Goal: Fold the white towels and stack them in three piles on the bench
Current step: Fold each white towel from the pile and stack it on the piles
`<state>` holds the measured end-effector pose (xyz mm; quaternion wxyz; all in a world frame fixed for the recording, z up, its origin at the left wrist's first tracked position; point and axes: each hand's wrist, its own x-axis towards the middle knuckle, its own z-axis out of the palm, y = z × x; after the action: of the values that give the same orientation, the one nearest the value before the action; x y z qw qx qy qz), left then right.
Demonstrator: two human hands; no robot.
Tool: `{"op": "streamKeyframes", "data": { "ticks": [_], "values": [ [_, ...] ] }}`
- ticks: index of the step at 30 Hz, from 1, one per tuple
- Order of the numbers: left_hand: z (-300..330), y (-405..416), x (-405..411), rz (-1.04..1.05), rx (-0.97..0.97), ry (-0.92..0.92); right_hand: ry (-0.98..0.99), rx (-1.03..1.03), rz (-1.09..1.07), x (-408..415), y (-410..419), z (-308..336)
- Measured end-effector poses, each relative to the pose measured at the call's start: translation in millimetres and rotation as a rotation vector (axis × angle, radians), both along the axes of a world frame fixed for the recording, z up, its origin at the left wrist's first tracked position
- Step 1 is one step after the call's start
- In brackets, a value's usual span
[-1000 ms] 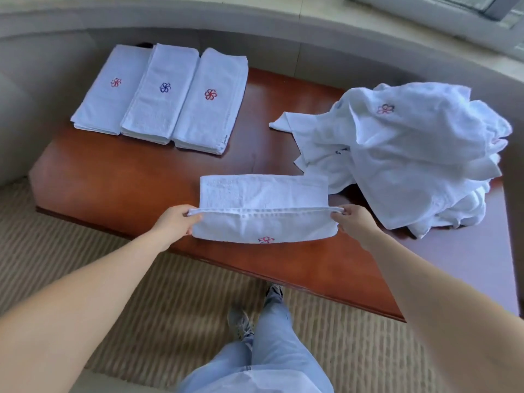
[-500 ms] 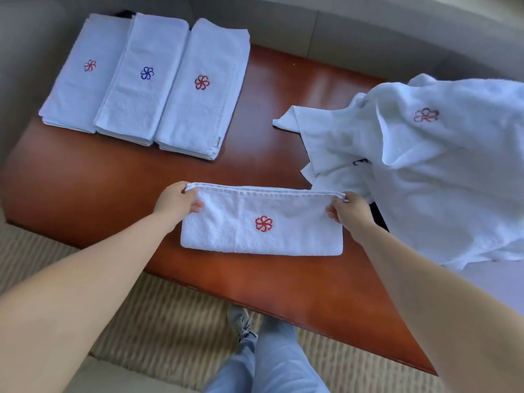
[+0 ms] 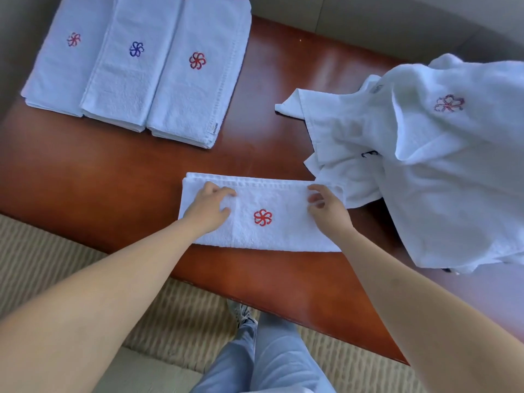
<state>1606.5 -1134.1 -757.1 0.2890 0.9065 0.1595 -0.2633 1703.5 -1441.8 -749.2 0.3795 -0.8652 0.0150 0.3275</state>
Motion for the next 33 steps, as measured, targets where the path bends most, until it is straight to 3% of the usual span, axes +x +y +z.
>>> {"op": "streamKeyframes", "data": {
  "ticks": [7, 10, 12, 15, 22, 25, 33],
  "values": [
    [23, 13, -15, 0.242, 0.254, 0.257, -0.021, -0.131, -0.150, -5, -33, 16],
    [35, -9, -17, 0.129, 0.294, 0.157, -0.042, -0.181, -0.132, -26, -36, 27],
    [34, -34, -18, 0.047, 0.091, 0.102, 0.097, -0.051, -0.117, -45, -31, 29],
    [27, -62, -34, -0.050, -0.185, 0.202, 0.261, 0.014, -0.057, -69, -31, 22],
    [34, -71, -18, -0.212, 0.284, 0.206, 0.165, -0.128, -0.276, -71, -69, 21],
    [39, -101, 10, -0.225, 0.229, 0.097, 0.192, -0.151, -0.398, -61, -74, 25],
    [31, -178, 97, -0.399, 0.154, -0.057, 0.546, 0.001, -0.586, -42, -75, 16]
  ]
}}
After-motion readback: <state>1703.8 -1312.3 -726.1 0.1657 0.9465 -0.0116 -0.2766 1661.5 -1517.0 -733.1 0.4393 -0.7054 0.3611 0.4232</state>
